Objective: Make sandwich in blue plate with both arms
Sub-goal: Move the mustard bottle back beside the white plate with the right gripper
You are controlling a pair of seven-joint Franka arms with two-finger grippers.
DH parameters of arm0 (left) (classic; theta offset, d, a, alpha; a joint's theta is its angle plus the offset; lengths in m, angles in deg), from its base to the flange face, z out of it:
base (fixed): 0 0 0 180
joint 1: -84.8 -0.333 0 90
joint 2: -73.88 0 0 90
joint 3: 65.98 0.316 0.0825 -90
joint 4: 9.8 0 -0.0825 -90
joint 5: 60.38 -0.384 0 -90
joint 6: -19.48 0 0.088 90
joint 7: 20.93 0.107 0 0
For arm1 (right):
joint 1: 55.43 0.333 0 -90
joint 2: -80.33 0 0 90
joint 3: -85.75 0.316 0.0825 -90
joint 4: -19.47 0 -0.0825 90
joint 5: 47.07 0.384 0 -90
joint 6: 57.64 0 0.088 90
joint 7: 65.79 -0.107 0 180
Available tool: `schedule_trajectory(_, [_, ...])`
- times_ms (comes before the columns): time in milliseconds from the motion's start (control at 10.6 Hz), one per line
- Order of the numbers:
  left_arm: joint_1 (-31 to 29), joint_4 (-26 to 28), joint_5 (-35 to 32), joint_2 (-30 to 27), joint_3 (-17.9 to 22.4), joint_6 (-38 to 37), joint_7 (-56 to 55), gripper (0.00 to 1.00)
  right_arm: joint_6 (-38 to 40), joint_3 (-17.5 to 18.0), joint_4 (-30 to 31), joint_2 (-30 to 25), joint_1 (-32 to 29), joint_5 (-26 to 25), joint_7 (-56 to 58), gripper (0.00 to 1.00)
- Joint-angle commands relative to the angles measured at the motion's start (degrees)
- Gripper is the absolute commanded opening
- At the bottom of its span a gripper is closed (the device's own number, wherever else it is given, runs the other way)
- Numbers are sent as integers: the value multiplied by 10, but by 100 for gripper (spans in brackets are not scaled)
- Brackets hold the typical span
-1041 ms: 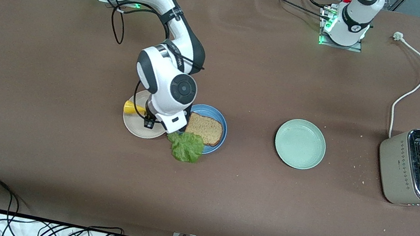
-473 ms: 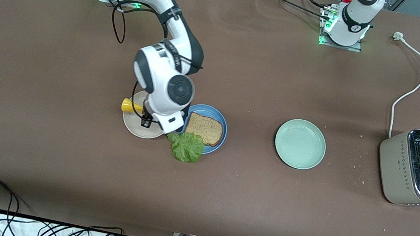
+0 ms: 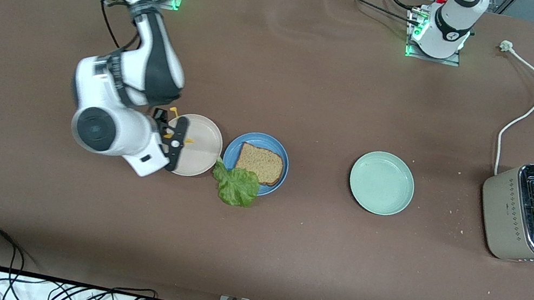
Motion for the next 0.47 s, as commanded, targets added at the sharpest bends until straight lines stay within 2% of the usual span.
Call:
schedule_trajectory(0, [-31, -59, -62, 87, -3, 4, 15, 100, 57, 8, 2, -4, -82, 114, 138, 0])
schedule_trajectory(189, [-66, -82, -69, 137, -2, 24, 94, 100, 96, 9, 13, -3, -140, 182, 252, 0])
schedule_trajectory(379, [-110, -82, -70, 182, -3, 78, 150, 100, 115, 11, 34, 3, -187, 217, 376, 0])
